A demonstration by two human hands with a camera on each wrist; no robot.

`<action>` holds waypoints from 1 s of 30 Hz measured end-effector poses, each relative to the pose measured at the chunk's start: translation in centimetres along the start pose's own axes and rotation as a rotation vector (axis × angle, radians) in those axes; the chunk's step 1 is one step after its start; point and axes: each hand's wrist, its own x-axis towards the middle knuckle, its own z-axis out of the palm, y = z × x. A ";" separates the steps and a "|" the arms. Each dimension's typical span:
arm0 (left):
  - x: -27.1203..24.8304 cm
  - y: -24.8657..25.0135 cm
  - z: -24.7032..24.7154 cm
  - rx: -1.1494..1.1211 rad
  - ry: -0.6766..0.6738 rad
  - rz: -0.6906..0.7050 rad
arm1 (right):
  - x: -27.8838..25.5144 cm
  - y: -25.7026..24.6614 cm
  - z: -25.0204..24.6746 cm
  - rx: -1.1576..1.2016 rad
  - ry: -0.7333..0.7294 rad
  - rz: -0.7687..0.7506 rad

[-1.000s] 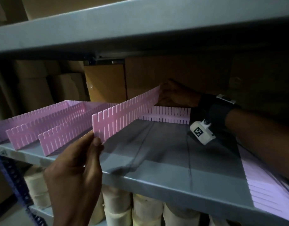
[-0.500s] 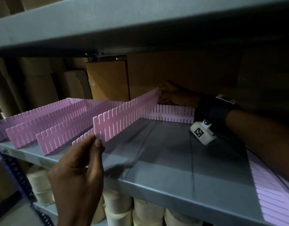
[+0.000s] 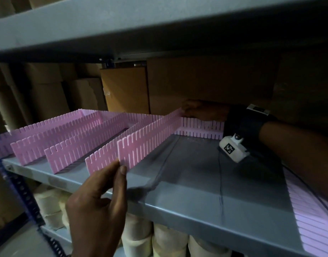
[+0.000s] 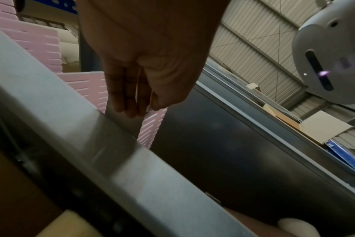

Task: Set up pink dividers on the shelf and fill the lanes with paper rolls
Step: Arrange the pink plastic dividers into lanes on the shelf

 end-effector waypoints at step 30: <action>-3.8 -0.9 -1.4 0.074 -0.266 0.089 | 0.3 -1.6 -0.2 -0.722 -0.271 -0.164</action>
